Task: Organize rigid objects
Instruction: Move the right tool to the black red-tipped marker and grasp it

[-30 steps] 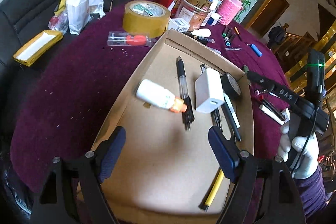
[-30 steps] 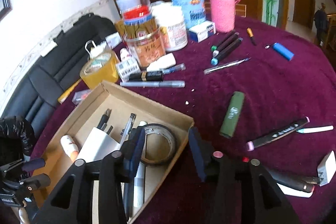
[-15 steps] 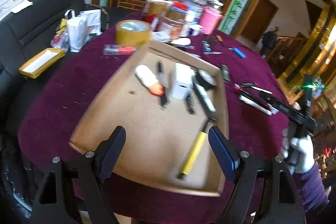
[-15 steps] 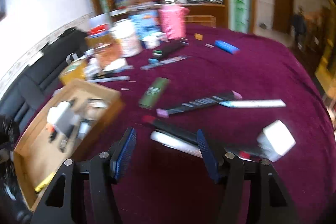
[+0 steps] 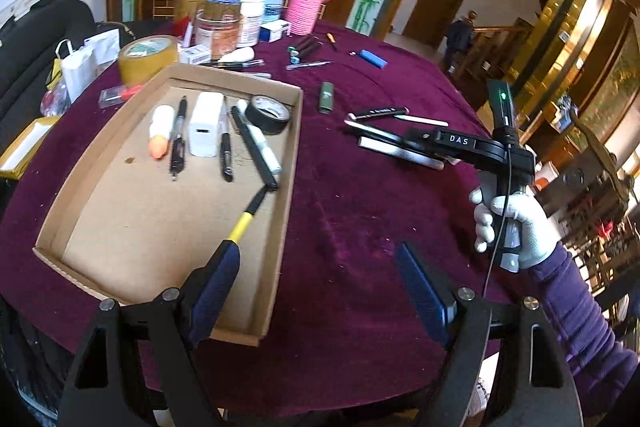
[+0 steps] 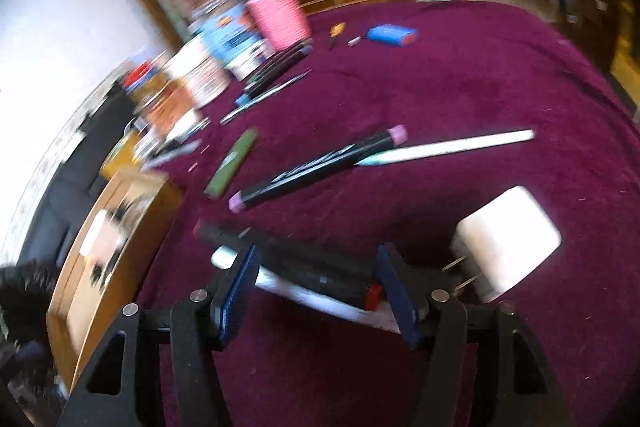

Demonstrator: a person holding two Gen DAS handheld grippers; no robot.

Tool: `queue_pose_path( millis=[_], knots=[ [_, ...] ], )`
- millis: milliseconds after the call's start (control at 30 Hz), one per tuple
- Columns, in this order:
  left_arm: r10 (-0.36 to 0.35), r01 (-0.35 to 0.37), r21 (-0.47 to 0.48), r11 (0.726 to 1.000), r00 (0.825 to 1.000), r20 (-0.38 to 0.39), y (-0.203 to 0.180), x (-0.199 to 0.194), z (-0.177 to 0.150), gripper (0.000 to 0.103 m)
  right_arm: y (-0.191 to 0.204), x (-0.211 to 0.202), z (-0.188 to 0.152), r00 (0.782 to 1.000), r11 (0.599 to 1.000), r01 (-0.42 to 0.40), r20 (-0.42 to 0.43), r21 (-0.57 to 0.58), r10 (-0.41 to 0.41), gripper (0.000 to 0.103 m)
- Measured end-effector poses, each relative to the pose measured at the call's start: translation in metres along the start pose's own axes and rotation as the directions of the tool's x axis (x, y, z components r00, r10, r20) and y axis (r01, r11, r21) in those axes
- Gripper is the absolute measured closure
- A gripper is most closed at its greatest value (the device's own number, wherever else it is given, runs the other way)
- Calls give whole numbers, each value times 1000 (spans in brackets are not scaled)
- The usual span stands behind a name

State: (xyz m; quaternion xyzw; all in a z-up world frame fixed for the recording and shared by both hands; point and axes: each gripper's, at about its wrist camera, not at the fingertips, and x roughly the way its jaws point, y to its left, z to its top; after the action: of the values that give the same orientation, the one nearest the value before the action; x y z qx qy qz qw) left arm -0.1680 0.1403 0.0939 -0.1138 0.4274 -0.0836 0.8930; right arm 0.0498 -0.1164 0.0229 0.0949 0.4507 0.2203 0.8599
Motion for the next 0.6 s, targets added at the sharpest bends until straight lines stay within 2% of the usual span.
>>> queue_pose_path(
  millis=[67, 100, 133, 200, 233, 267, 400, 533, 600],
  knots=[
    [-6, 6, 2, 1000, 1000, -8, -2, 3, 0, 23, 7, 10, -13, 988, 994, -104, -111, 11, 105, 37],
    [-10, 10, -1, 1000, 1000, -14, -2, 4, 0, 23, 11, 12, -19, 983, 992, -123, -139, 8, 123, 37],
    [-17, 17, -3, 1000, 1000, -17, -3, 6, -1, 23, 15, 7, -23, 985, 993, -120, -128, -15, 117, 37],
    [-21, 21, 0, 1000, 1000, -22, -6, 6, -3, 23, 20, -1, -30, 964, 980, -199, -182, -12, 194, 36],
    [-21, 22, 4, 1000, 999, -24, -7, 7, -4, 23, 21, -5, -33, 938, 963, -270, -220, 17, 267, 36],
    [-23, 24, 9, 1000, 999, -25, -8, 8, -4, 23, 21, -9, -34, 933, 958, -286, -222, 26, 284, 36],
    [-37, 37, 19, 999, 999, -32, -12, 10, -6, 23, 16, -33, -30, 979, 987, -156, -133, -23, 152, 37],
    [-45, 46, 28, 999, 998, -48, -18, 14, -9, 23, 21, -32, -23, 989, 993, -113, -101, -42, 108, 37],
    [-50, 52, 29, 998, 997, -55, -20, 16, -11, 23, 34, -24, -19, 995, 994, -60, -87, -93, 52, 37]
  ],
)
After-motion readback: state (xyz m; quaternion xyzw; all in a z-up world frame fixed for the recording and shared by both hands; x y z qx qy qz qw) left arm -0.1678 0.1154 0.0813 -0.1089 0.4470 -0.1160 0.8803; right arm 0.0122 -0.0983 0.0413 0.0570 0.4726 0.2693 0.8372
